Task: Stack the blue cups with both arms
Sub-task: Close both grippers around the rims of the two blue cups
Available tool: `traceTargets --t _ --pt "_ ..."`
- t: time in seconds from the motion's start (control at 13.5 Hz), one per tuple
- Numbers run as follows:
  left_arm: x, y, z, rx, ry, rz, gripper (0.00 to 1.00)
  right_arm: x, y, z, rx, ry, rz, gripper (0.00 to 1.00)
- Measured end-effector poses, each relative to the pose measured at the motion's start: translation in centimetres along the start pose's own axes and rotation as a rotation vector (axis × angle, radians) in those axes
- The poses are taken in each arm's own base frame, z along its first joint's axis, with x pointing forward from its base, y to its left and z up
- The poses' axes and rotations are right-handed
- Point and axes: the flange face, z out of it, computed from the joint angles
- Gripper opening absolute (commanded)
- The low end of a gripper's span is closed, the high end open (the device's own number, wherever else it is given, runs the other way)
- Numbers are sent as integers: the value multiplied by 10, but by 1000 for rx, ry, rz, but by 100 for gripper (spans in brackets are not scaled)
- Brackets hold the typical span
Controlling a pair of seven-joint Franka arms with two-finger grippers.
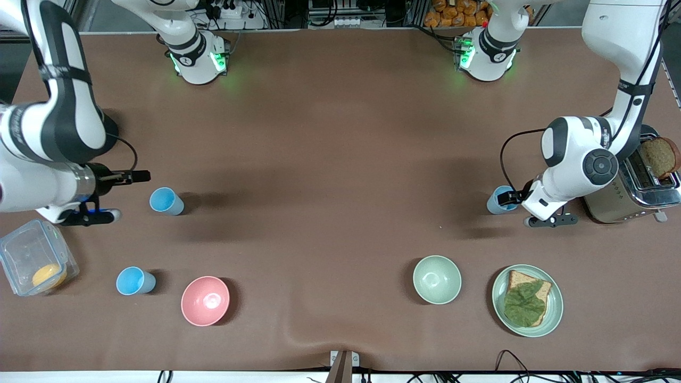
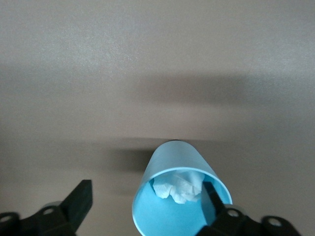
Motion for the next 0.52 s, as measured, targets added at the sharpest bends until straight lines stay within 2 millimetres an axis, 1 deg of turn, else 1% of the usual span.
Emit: traceTargets --t 0.15,0.22,0.3,0.52 --pt "-1 0 5 0 -10 0 29 6 10 26 5 14 9 100" --pt "-1 0 9 1 -16 0 11 8 16 36 7 30 8 100" --pt "-1 0 13 1 -24 0 0 11 22 44 8 52 7 100" --pt "-1 0 19 1 -30 0 0 22 32 72 9 104 8 100"
